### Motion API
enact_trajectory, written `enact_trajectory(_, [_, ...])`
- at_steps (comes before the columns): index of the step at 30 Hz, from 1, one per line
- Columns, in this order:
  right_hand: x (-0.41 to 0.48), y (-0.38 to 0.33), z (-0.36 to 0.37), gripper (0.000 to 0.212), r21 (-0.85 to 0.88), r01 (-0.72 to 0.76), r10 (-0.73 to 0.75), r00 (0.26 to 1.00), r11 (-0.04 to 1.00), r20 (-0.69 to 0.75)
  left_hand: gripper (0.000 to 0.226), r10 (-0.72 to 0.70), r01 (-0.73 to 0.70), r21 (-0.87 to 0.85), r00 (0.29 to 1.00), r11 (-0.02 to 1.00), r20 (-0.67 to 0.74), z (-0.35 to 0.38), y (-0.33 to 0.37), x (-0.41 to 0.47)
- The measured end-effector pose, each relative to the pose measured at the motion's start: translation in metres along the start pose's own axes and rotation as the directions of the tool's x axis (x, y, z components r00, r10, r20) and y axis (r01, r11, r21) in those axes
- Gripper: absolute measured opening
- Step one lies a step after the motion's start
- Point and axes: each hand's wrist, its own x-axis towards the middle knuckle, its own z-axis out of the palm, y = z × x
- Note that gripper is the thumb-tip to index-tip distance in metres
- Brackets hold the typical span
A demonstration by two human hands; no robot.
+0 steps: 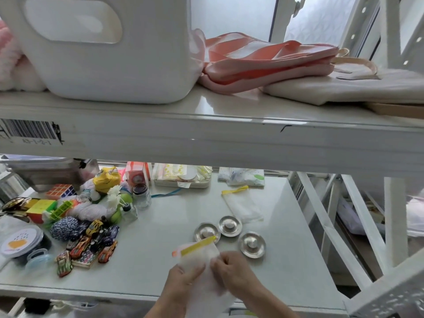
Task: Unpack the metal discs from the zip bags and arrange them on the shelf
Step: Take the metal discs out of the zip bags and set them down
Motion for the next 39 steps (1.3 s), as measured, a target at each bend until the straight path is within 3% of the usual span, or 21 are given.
enact_trajectory(2, [0.005,-0.001,-0.006,0.034,0.053,-0.009,0.007,0.999,0.999,0.035,0.039,0.045,-0.036,0.1,0.995,0.994,-0.094,-0.006,-0.005,0.001])
enact_trajectory(3, [0.013,0.002,-0.014,0.029,0.017,0.028,-0.027,0.998,0.999,-0.052,0.019,0.057,-0.042,0.134,0.993,0.99,-0.107,-0.009,-0.005,-0.001])
enact_trajectory(5, [0.031,0.01,-0.037,0.013,-0.243,0.036,-0.111,0.946,0.969,-0.304,0.014,0.056,-0.035,0.154,0.989,0.987,-0.134,-0.013,-0.001,-0.005])
enact_trajectory(7, [0.047,0.02,-0.059,0.053,-0.582,-0.1,-0.138,0.927,0.807,-0.35,0.018,0.065,-0.047,0.132,0.988,0.99,-0.139,-0.013,0.005,-0.011])
enact_trajectory(9, [0.056,0.03,-0.072,0.082,-0.717,-0.181,-0.038,0.96,0.673,-0.278,0.023,0.065,-0.051,0.122,0.992,0.991,-0.112,-0.011,0.01,-0.018])
enact_trajectory(12, [0.062,0.04,-0.074,0.098,-0.715,-0.19,0.076,0.979,0.673,-0.189,0.027,0.082,-0.072,0.093,0.991,0.993,-0.107,-0.011,0.013,-0.022])
enact_trajectory(14, [0.067,0.042,-0.074,0.094,-0.706,-0.193,0.062,0.976,0.681,-0.207,0.026,0.088,-0.08,0.084,0.991,0.993,-0.101,-0.013,0.014,-0.025])
enact_trajectory(16, [0.08,0.038,-0.079,0.078,-0.614,-0.209,0.008,0.95,0.761,-0.313,0.024,0.075,-0.068,0.086,0.994,0.994,-0.085,-0.014,0.012,-0.029])
enact_trajectory(19, [0.114,0.029,-0.099,0.064,-0.367,-0.313,0.124,0.881,0.876,-0.456,0.007,0.088,-0.078,0.076,0.985,0.994,-0.146,-0.014,0.008,-0.023])
enact_trajectory(23, [0.158,0.033,-0.115,0.063,-0.257,-0.447,0.274,0.817,0.857,-0.508,0.082,0.065,-0.066,-0.01,0.992,0.998,-0.108,-0.02,0.007,-0.028])
enact_trajectory(24, [0.164,0.035,-0.115,0.059,-0.263,-0.469,0.291,0.809,0.843,-0.51,0.084,0.045,-0.044,0.01,0.994,0.999,-0.097,-0.021,0.007,-0.033])
enact_trajectory(27, [0.172,0.035,-0.113,0.036,-0.291,-0.502,0.293,0.789,0.815,-0.539,0.056,0.115,-0.112,0.049,0.991,0.993,-0.062,-0.025,0.006,-0.05])
enact_trajectory(29, [0.171,0.029,-0.113,0.034,-0.209,-0.443,0.272,0.793,0.872,-0.545,0.012,0.106,-0.107,-0.009,0.989,0.994,-0.104,-0.025,0.005,-0.051])
enact_trajectory(32, [0.152,0.003,-0.111,0.03,0.075,-0.138,0.158,0.868,0.988,-0.471,0.042,0.127,-0.13,-0.052,0.99,0.99,-0.058,-0.025,0.005,-0.048])
enact_trajectory(33, [0.14,-0.01,-0.109,0.023,0.258,-0.023,0.131,0.903,0.966,-0.41,0.042,0.112,-0.119,-0.071,0.989,0.99,-0.1,-0.021,0.008,-0.045])
enact_trajectory(35, [0.109,-0.033,-0.1,0.013,0.572,0.083,0.066,0.97,0.816,-0.235,0.033,0.07,-0.083,-0.098,0.989,0.992,-0.129,-0.016,0.013,-0.046])
enact_trajectory(39, [0.034,-0.046,-0.064,0.031,0.794,0.053,-0.132,0.991,0.605,0.034,0.028,0.014,-0.026,-0.171,0.997,0.985,-0.073,0.001,0.013,-0.045])
